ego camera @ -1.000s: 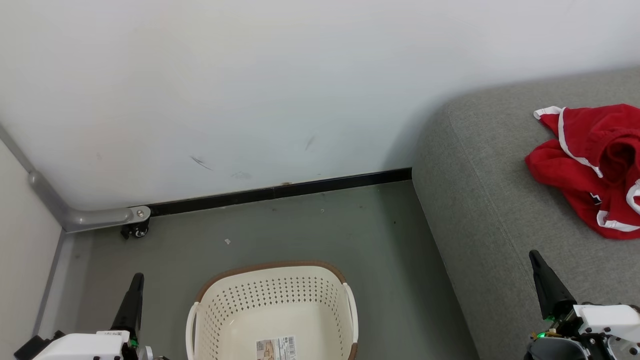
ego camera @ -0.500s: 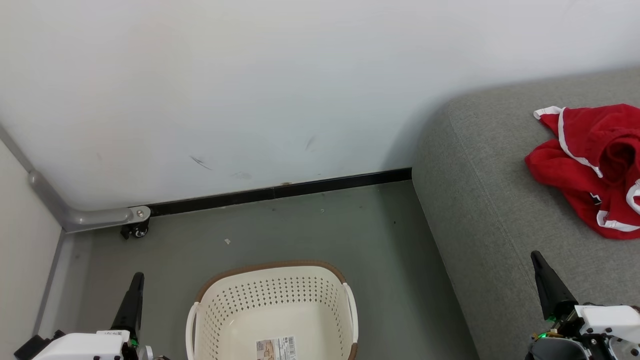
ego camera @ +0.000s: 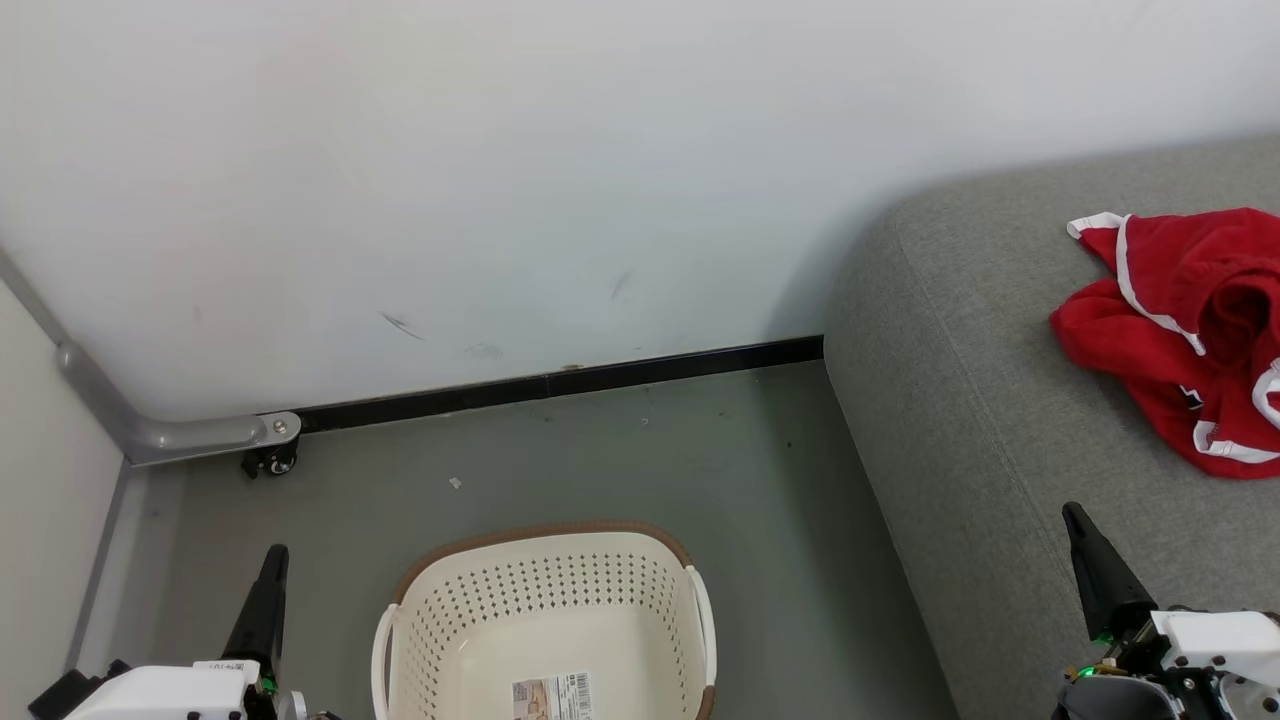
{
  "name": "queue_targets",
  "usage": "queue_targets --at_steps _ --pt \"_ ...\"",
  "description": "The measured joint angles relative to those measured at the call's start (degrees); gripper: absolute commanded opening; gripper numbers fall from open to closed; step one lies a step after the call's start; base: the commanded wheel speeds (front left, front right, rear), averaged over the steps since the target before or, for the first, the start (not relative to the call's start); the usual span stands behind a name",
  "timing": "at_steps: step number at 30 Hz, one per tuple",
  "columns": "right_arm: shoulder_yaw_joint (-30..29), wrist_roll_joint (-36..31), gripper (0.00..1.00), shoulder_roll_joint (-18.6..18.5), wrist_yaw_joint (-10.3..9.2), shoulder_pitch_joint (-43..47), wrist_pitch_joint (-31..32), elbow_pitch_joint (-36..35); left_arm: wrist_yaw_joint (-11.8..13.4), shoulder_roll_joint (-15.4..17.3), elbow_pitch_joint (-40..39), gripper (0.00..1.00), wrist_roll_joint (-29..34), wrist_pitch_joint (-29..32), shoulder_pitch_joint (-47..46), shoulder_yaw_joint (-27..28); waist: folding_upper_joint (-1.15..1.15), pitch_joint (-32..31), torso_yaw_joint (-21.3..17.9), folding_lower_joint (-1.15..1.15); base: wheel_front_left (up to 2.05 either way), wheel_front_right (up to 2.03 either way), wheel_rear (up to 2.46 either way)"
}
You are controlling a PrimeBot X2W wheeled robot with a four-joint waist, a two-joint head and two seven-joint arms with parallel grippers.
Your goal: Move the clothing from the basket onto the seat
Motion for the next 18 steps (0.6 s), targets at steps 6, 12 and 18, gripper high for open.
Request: queue_targets --at_steps 6,12,18 --pt "-0.1 -0.01 0.0 0.05 0.0 0.0 0.02 0.02 0.0 0.0 -0.02 0.0 0.0 0.0 0.0 -0.02 0.0 0.0 0.0 0.0 0.0 0.0 0.0" --pt "-0.16 -0.01 0.0 0.08 0.0 -0.01 0.12 0.02 0.0 0.0 -0.02 0.0 0.0 0.0 0.0 -0.03 0.0 0.0 0.0 0.0 0.0 0.0 0.0" --pt "-0.22 -0.02 0.0 0.11 0.0 -0.01 0.15 0.03 0.0 0.0 -0.03 0.0 0.0 -0.01 0.0 -0.04 0.0 0.0 0.0 0.0 0.0 0.0 0.0"
